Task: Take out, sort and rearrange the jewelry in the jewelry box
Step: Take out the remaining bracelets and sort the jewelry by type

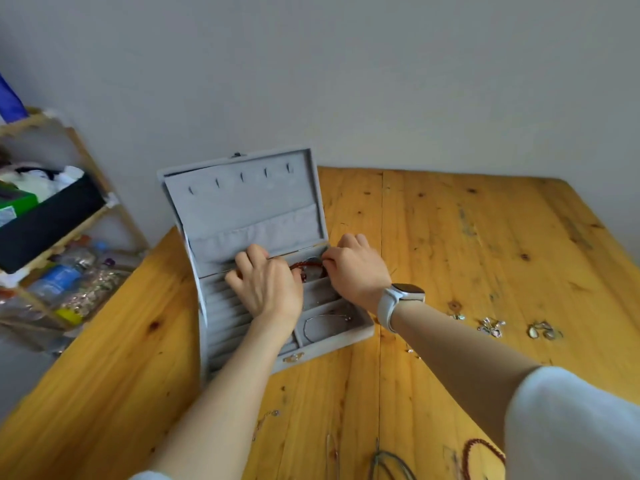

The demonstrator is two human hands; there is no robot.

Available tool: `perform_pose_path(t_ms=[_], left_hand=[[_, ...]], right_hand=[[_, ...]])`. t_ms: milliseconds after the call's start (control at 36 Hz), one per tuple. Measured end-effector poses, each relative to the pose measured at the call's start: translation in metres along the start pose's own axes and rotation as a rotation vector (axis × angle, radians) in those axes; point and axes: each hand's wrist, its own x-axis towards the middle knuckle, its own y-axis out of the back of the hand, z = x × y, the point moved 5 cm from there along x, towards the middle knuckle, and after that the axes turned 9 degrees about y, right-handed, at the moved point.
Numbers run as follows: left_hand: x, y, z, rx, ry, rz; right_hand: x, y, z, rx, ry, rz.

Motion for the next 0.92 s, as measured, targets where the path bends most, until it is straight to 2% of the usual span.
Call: perform_pose_path(t_ms=[167, 361, 472, 556, 639, 806, 917], left_hand=[[0.009, -0.002, 0.002, 0.038, 0.045, -0.122], [0.002, -0.005, -0.001, -0.096, 0.006, -0.102], [-0.001, -0.003, -0.01, -0.269, -0.024, -0.1], [-0.001, 0.005, -0.015, -0.431, -0.075, -0.064], [-0.003, 0.023, -0.013, -0.698, -0.147, -0.046], [-0.029, 0.066, -0.006, -1.213, -0.163, -0.215], [-0.073, 0.087, 0.0, -1.265, -0.227, -0.363]], right_hand=[[0.01, -0.004, -0.002, -0.09, 0.007, -0.042], [0.016, -0.008, -0.001, 0.008, -0.089, -0.051], [0.013, -0.008, 0.004, 0.278, -0.178, -0.044], [0.008, 0.004, 0.01, 0.61, -0.232, 0.059], [0.0, 0.025, 0.008, 0.928, -0.235, 0.133], [-0.042, 0.075, 0.006, 1.137, -0.212, 0.349], [-0.099, 0.101, 0.013, 1.101, -0.189, 0.429]])
